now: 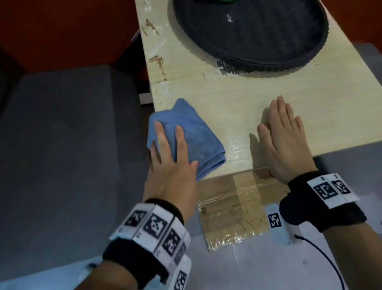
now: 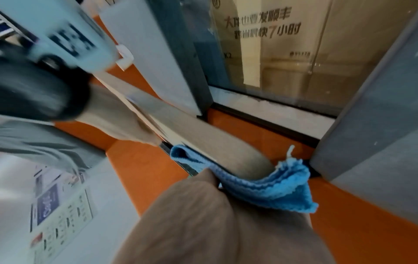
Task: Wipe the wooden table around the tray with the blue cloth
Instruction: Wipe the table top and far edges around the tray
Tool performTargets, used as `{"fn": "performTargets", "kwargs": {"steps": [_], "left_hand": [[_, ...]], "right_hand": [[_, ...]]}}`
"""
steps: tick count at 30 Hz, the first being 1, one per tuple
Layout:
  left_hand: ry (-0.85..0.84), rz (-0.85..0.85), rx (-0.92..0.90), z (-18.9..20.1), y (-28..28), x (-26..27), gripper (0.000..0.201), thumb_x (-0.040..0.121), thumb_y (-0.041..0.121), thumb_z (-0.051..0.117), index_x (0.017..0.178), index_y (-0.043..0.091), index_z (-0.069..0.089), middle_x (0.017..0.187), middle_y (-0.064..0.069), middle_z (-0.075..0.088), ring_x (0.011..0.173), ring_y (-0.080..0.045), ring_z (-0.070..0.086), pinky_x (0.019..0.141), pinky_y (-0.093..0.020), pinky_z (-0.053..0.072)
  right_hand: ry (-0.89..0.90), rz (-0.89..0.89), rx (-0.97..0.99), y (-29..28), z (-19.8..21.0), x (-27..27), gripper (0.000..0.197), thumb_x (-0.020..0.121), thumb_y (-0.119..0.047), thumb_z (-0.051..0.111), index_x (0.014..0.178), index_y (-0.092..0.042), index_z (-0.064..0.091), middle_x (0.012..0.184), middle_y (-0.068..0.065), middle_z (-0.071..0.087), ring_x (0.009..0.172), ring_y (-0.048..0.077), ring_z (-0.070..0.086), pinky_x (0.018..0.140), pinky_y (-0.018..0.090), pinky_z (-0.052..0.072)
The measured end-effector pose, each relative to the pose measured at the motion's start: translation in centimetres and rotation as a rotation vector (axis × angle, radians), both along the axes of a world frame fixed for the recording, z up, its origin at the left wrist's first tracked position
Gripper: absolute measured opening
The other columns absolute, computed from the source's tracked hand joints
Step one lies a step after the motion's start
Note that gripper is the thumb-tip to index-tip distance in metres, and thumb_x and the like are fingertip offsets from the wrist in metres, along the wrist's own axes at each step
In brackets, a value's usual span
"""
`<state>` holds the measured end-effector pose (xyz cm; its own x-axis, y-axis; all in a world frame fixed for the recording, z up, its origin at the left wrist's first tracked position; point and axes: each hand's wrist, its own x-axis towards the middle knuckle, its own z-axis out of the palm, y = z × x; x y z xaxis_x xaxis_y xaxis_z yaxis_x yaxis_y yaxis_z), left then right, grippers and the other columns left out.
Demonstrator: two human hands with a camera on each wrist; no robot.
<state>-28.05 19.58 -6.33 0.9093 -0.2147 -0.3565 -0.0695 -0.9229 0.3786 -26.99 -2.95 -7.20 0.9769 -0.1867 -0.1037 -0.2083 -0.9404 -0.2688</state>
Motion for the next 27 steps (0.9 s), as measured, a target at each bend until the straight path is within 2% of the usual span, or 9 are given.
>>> {"fn": "performTargets", "kwargs": {"steps": [9, 11, 13, 15, 19, 21, 23, 25, 27], "left_hand": [[-0.115, -0.017, 0.057, -1.0, -0.4, -1.0, 0.067, 0.099, 0.041, 0.019, 0.15, 0.012, -0.014, 0.155, -0.02, -0.022, 0.144, -0.044, -0.002, 0.116, -0.047, 0.02], [-0.151, -0.053, 0.091, -0.8, -0.3, -2.6, 0.072, 0.095, 0.035, 0.034, 0.151, 0.009, -0.002, 0.157, -0.025, -0.006, 0.142, -0.05, 0.008, 0.111, -0.051, 0.028], [-0.146, -0.086, 0.139, -0.8, -0.3, -3.1, 0.081, 0.09, 0.023, 0.048, 0.151, 0.01, -0.005, 0.156, -0.024, -0.009, 0.141, -0.052, 0.004, 0.112, -0.052, 0.026], [-0.121, -0.113, 0.153, -0.8, -0.4, -2.9, 0.084, 0.093, 0.022, 0.043, 0.148, 0.013, -0.019, 0.153, -0.021, -0.026, 0.141, -0.05, -0.012, 0.116, -0.052, 0.012], [-0.116, -0.177, 0.083, -0.3, 0.8, -2.4, 0.077, 0.087, 0.051, 0.017, 0.148, 0.021, -0.019, 0.153, -0.013, -0.03, 0.141, -0.042, -0.023, 0.117, -0.054, -0.003], [-0.109, -0.109, -0.042, 0.2, 0.8, -1.3, 0.07, 0.087, 0.055, 0.011, 0.15, 0.026, 0.004, 0.158, -0.007, -0.016, 0.144, -0.037, -0.016, 0.118, -0.055, 0.007], [-0.142, 0.016, -0.172, 0.5, -0.2, 0.7, 0.053, 0.092, 0.055, 0.024, 0.135, 0.026, 0.031, 0.155, -0.008, 0.002, 0.144, -0.037, -0.003, 0.11, -0.056, 0.029], [-0.153, 0.063, -0.112, -0.2, -1.1, 2.1, 0.044, 0.094, 0.05, 0.031, 0.127, 0.023, 0.034, 0.156, -0.012, 0.002, 0.143, -0.04, 0.001, 0.106, -0.054, 0.037], [-0.157, 0.019, 0.001, -1.3, -1.4, 1.9, 0.056, 0.094, 0.05, 0.016, 0.139, 0.019, 0.025, 0.157, -0.018, 0.001, 0.144, -0.044, -0.004, 0.113, -0.054, 0.027]], "right_hand": [[-0.016, -0.025, 0.025, 0.1, 0.3, -0.4, 0.067, 0.096, -0.046, 0.011, 0.153, -0.011, -0.001, 0.161, 0.003, -0.006, 0.148, 0.017, -0.006, 0.12, 0.039, -0.003], [-0.019, -0.018, 0.038, 0.1, 0.5, -0.5, 0.068, 0.095, -0.047, 0.011, 0.153, -0.012, -0.001, 0.161, 0.003, -0.006, 0.148, 0.016, -0.007, 0.119, 0.038, -0.004], [-0.027, 0.01, 0.047, 0.4, 0.6, -0.9, 0.068, 0.096, -0.047, 0.01, 0.153, -0.012, -0.001, 0.161, 0.002, -0.006, 0.148, 0.015, -0.007, 0.119, 0.038, -0.004], [-0.028, 0.03, 0.066, 1.0, 0.5, -1.0, 0.067, 0.096, -0.047, 0.01, 0.153, -0.013, -0.002, 0.161, 0.0, -0.006, 0.148, 0.013, -0.007, 0.12, 0.037, -0.004], [-0.025, 0.02, 0.089, 2.1, 0.0, -0.8, 0.069, 0.095, -0.049, 0.009, 0.153, -0.013, -0.001, 0.161, 0.0, -0.005, 0.148, 0.013, -0.006, 0.119, 0.035, -0.003], [-0.026, 0.02, 0.092, 2.5, -0.1, -0.4, 0.07, 0.094, -0.049, 0.009, 0.153, -0.013, -0.001, 0.161, 0.001, -0.004, 0.148, 0.014, -0.006, 0.119, 0.034, -0.003], [-0.035, 0.017, 0.085, 2.7, -0.1, -0.2, 0.07, 0.094, -0.049, 0.009, 0.153, -0.013, 0.0, 0.161, 0.001, -0.003, 0.148, 0.014, -0.005, 0.12, 0.035, -0.002], [-0.051, 0.013, 0.09, 2.8, 0.1, 0.2, 0.07, 0.094, -0.049, 0.01, 0.153, -0.012, 0.001, 0.162, 0.002, -0.003, 0.148, 0.015, -0.004, 0.12, 0.037, -0.001], [-0.052, 0.01, 0.095, 2.6, 0.2, 0.4, 0.069, 0.095, -0.048, 0.011, 0.153, -0.012, 0.001, 0.161, 0.003, -0.004, 0.148, 0.016, -0.005, 0.12, 0.038, -0.001]]}}
